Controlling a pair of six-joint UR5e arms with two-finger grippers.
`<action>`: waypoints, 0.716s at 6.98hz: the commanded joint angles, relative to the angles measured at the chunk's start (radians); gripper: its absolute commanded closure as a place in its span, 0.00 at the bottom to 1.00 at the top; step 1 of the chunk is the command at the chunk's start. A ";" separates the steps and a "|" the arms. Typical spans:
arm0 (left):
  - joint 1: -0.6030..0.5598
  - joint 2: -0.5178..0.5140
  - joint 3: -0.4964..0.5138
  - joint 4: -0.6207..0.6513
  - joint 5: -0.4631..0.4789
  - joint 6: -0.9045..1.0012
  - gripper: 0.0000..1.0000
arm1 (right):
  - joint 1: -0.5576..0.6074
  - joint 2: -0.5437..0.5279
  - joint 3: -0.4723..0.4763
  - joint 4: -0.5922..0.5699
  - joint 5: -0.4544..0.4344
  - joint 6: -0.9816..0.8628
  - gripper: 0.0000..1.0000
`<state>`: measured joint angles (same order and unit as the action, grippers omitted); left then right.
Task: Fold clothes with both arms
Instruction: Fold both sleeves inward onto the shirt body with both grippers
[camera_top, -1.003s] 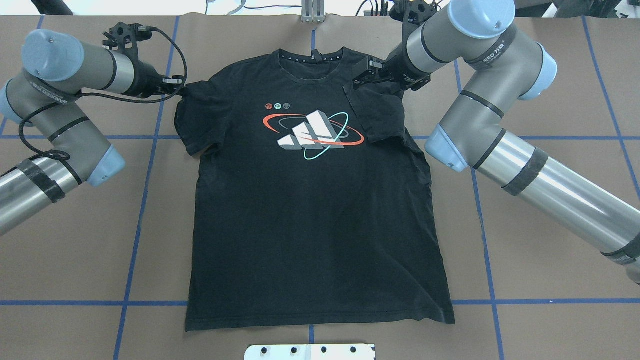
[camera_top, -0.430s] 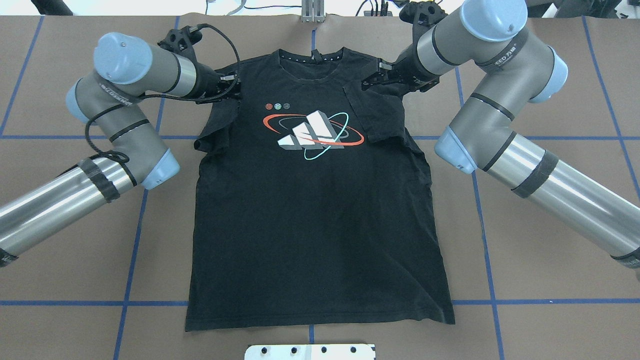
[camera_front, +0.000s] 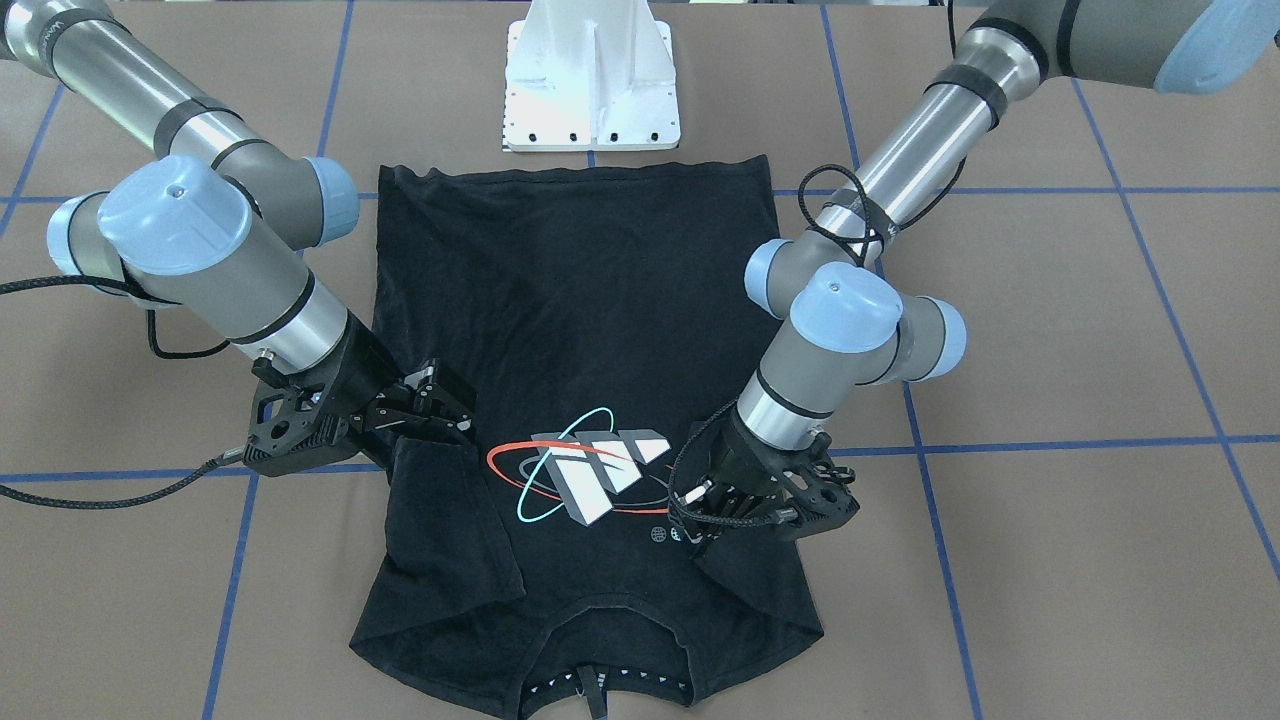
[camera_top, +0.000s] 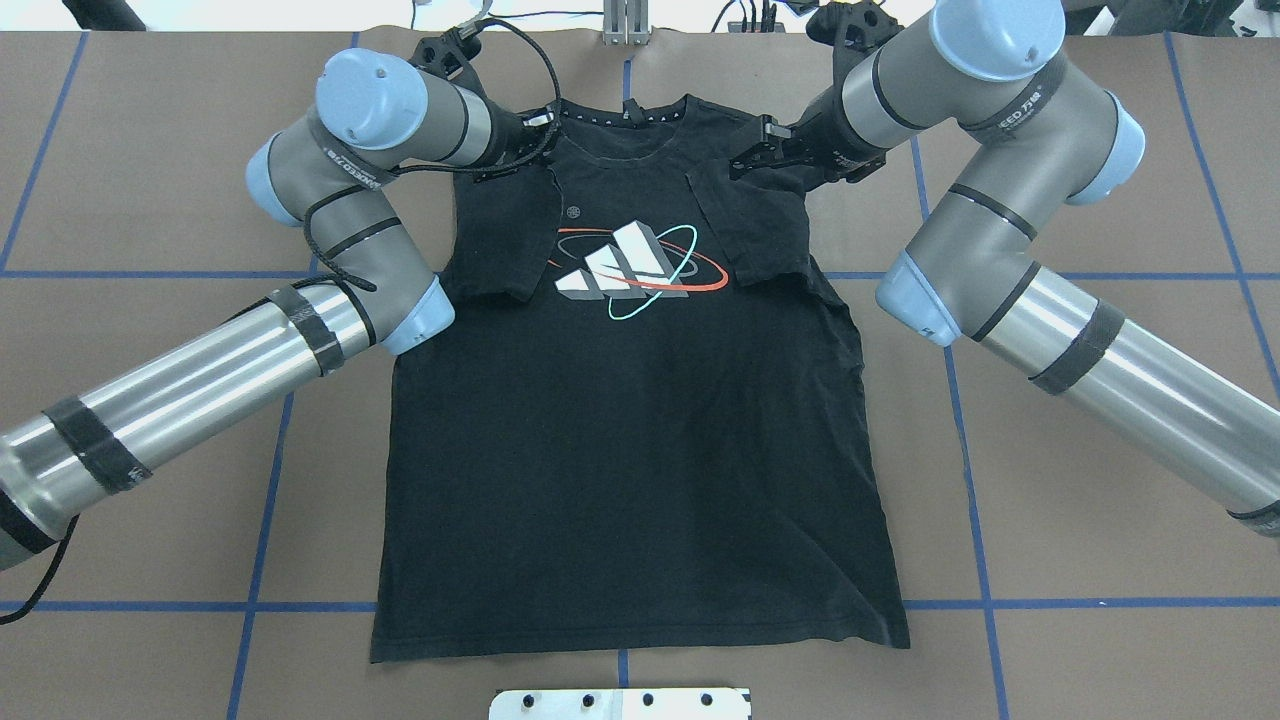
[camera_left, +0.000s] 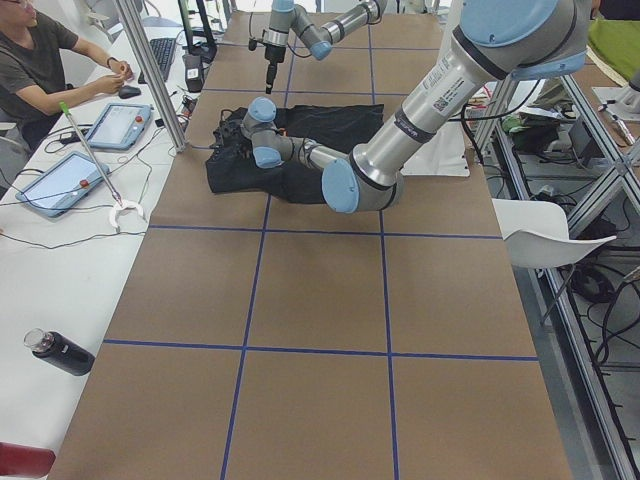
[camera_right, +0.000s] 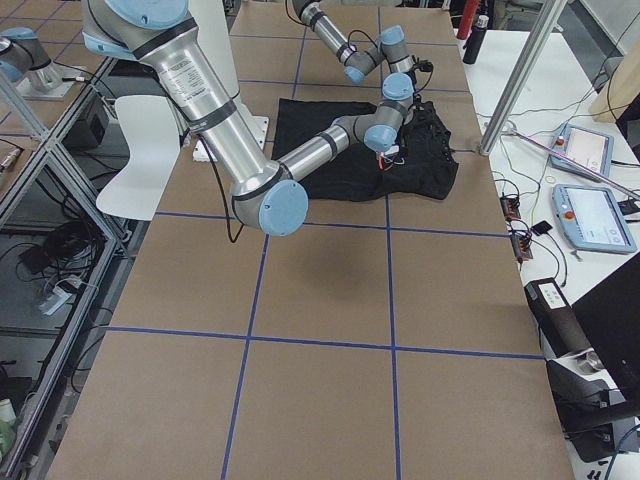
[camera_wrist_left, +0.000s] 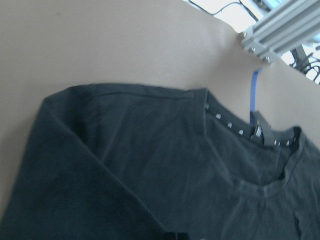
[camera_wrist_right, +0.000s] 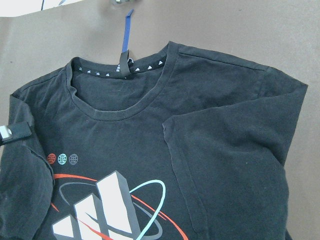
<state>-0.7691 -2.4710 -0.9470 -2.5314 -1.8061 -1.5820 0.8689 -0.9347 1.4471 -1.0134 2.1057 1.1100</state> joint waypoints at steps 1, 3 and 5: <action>0.007 -0.016 0.019 -0.015 0.021 -0.019 1.00 | 0.005 -0.009 -0.001 -0.001 -0.001 -0.006 0.00; 0.007 -0.016 0.023 -0.039 0.022 -0.021 1.00 | 0.004 -0.007 -0.002 -0.001 -0.001 -0.006 0.00; 0.007 -0.008 0.019 -0.066 0.019 -0.018 0.15 | 0.004 -0.007 -0.004 -0.002 -0.003 -0.007 0.00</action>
<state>-0.7625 -2.4833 -0.9254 -2.5844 -1.7848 -1.6014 0.8729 -0.9419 1.4447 -1.0143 2.1036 1.1034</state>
